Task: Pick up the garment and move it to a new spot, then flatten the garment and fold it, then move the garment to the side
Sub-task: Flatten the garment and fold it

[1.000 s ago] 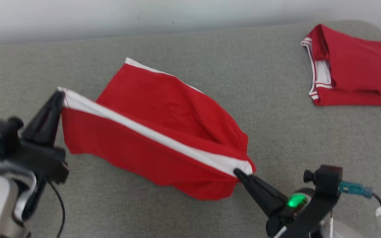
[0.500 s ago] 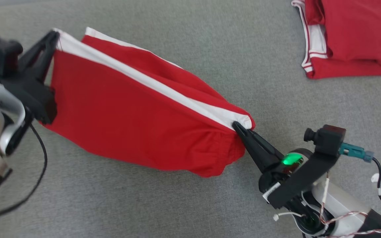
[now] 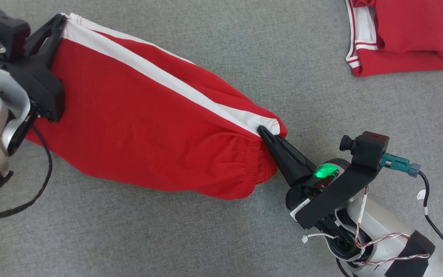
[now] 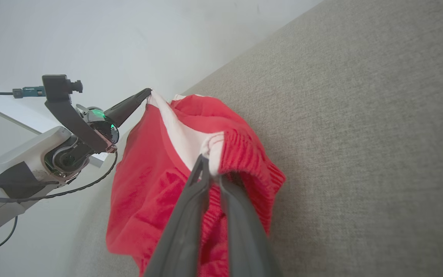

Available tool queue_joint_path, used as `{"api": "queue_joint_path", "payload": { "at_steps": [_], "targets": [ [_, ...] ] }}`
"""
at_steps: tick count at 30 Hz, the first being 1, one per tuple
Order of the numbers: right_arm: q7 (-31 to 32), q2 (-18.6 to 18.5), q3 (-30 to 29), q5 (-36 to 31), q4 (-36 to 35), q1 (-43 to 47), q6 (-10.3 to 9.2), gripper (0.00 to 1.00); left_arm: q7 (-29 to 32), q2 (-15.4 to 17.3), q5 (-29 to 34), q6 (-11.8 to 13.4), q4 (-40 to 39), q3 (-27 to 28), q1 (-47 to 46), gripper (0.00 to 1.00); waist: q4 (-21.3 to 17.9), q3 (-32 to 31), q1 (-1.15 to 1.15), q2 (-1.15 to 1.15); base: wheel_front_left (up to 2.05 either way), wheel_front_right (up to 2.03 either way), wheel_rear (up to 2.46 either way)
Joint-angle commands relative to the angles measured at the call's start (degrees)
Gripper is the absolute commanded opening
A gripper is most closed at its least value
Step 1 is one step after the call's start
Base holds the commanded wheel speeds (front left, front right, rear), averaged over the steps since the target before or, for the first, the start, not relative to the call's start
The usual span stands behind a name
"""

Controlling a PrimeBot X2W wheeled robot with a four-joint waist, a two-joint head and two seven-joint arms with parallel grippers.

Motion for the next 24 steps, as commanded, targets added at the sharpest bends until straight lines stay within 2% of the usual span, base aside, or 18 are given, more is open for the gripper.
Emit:
{"api": "queue_joint_path", "payload": {
  "at_steps": [1, 4, 5, 6, 7, 8, 17, 24],
  "targets": [
    [-0.3, 0.4, 0.1, -0.5, 0.0, -0.4, -0.11, 0.0, -1.0, -0.3, -0.3, 0.2, 0.9, -0.8, -1.2, 0.0, -0.1, 0.1, -0.01, -0.01, 0.0, 0.0, 0.0],
    [0.3, 0.5, 0.5, -1.3, -0.3, -0.8, -0.12, 0.0, -2.8, -0.8, -1.4, 0.2, 3.0, -2.8, -2.2, 0.0, -0.1, 0.1, -0.01, -0.01, 0.0, 0.0, 0.0],
    [0.4, 0.4, 0.4, -1.6, -0.2, -0.8, -0.12, 0.15, -3.4, -1.1, -2.0, 0.2, 3.6, -3.5, -2.5, 0.0, -0.1, 0.0, -0.01, -0.01, 0.0, 0.0, 0.0],
    [0.6, 0.4, 0.3, -1.8, 0.1, -0.7, -0.11, 0.47, -4.1, -1.3, -2.4, 0.2, 4.3, -3.9, -2.8, 0.0, -0.1, -0.1, -0.01, -0.01, 0.0, 0.0, 0.0],
    [0.7, 0.5, 0.3, -2.2, 0.2, -0.7, -0.12, 1.0, -4.7, -1.5, -2.7, 0.2, 4.9, -4.4, -3.0, 0.73, -0.1, -0.2, -0.01, -0.01, 0.0, 0.0, 0.0],
    [1.2, 0.6, 0.3, -2.3, 0.4, -0.7, -0.11, 1.0, -5.2, -1.7, -2.9, 0.2, 5.6, -4.9, -3.2, 1.0, -0.1, -0.4, -0.01, -0.01, 0.0, 0.0, 0.0],
    [2.9, -0.8, -2.3, -4.3, -0.2, 2.1, -0.12, 1.0, -8.5, -1.9, -7.1, 0.2, 9.4, -7.3, -1.3, 1.0, 0.3, -4.7, -0.01, -0.01, 0.0, 0.0, 0.0],
    [3.9, -1.8, -6.1, -7.2, -1.2, 5.1, -0.11, 1.0, -8.9, -0.3, -8.3, 0.2, 8.6, -4.5, 1.5, 1.0, 0.8, -8.8, -0.01, -0.01, 0.0, 0.0, 0.0]
  ]
}}
